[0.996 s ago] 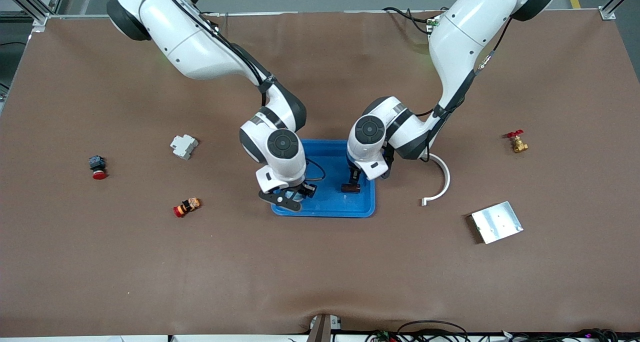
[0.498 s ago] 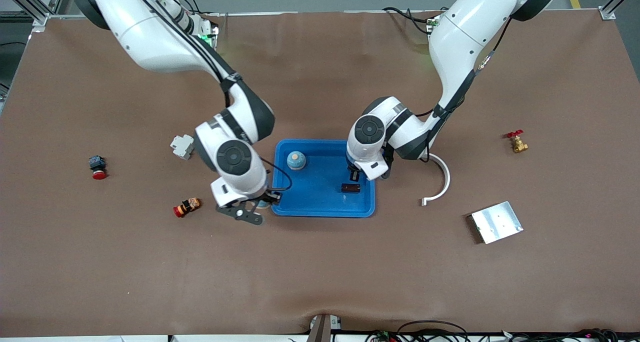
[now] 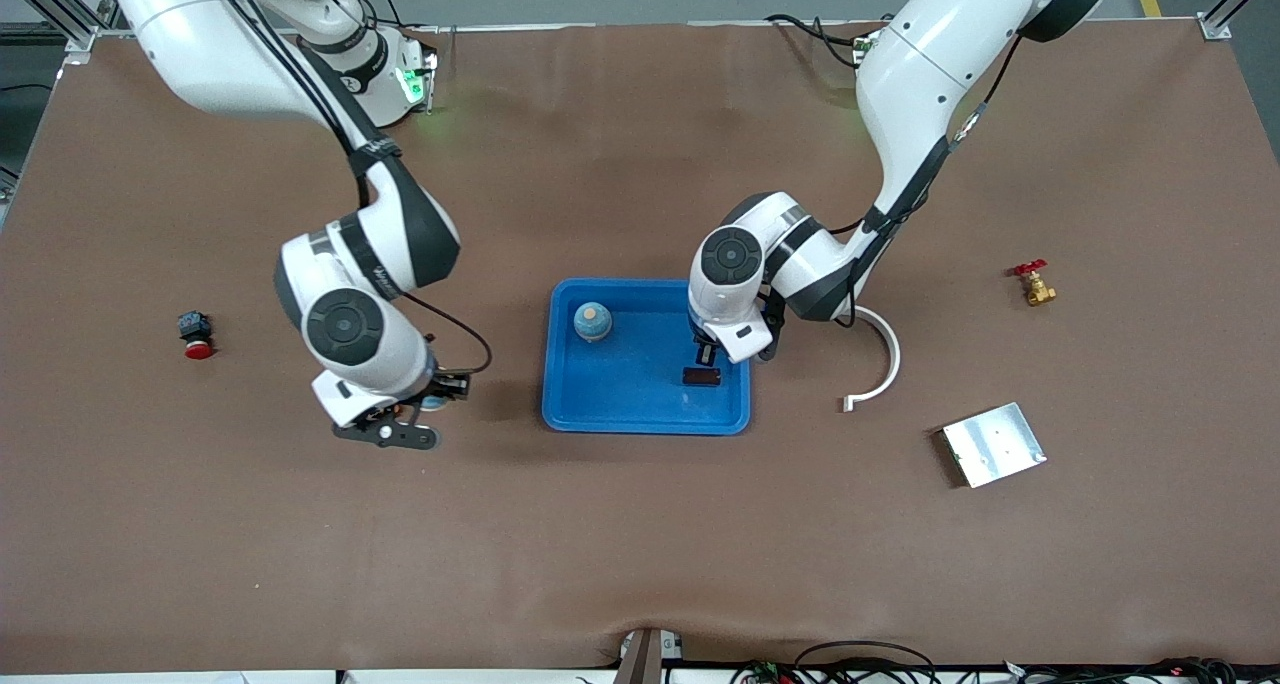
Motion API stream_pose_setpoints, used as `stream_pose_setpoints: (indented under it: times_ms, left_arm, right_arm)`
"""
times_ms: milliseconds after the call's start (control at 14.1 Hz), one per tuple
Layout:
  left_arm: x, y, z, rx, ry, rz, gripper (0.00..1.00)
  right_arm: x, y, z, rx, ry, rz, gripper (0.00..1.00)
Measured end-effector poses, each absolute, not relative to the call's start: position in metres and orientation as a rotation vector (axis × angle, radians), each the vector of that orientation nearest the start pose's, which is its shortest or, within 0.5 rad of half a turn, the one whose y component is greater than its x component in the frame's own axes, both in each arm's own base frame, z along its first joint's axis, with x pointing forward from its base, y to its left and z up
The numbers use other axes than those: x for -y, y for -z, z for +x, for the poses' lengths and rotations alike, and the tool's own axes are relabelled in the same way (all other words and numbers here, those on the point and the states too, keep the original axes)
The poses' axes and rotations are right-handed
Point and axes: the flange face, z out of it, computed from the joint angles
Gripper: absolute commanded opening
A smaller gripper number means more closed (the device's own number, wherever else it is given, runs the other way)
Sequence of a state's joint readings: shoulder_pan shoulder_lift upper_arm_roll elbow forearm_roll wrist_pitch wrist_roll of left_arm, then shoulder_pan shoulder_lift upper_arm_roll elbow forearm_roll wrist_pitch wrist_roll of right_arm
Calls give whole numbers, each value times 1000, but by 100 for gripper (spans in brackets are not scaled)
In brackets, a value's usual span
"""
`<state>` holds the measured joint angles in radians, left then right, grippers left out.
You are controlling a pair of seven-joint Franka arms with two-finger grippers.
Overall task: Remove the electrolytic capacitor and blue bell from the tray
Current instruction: 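Set the bell on the table while the left gripper carries the capacitor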
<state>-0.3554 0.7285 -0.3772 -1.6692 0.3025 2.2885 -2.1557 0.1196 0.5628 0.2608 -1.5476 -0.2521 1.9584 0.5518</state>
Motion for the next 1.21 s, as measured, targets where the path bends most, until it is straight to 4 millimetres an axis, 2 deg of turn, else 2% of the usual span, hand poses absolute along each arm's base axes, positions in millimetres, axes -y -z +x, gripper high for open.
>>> stream_pose_setpoints:
  times_ms: [213, 427, 640, 854, 1067, 1210]
  left_arm:
    - [431, -223, 535, 1756, -38, -2545, 0]
    - [435, -246, 539, 1556, -21, -2691, 0]
    - [432, -269, 545, 1348, 11, -2828, 0]
    - [411, -304, 564, 1200, 59, -2929, 0]
    - [381, -341, 582, 1015, 103, -3014, 0]
    - [359, -345, 579, 772, 87, -3051, 0]
  right_arm:
    - [-147, -322, 643, -21, -193, -3303, 0]
    - [-83, -314, 633, 81, -274, -3307, 0]
    - [-41, -306, 628, 166, -302, -3306, 0]
    - [-2, -281, 618, 261, -269, -3302, 0]
    - [30, -249, 587, 339, -258, -3289, 0]
    - [48, -244, 571, 369, -287, -3281, 0]
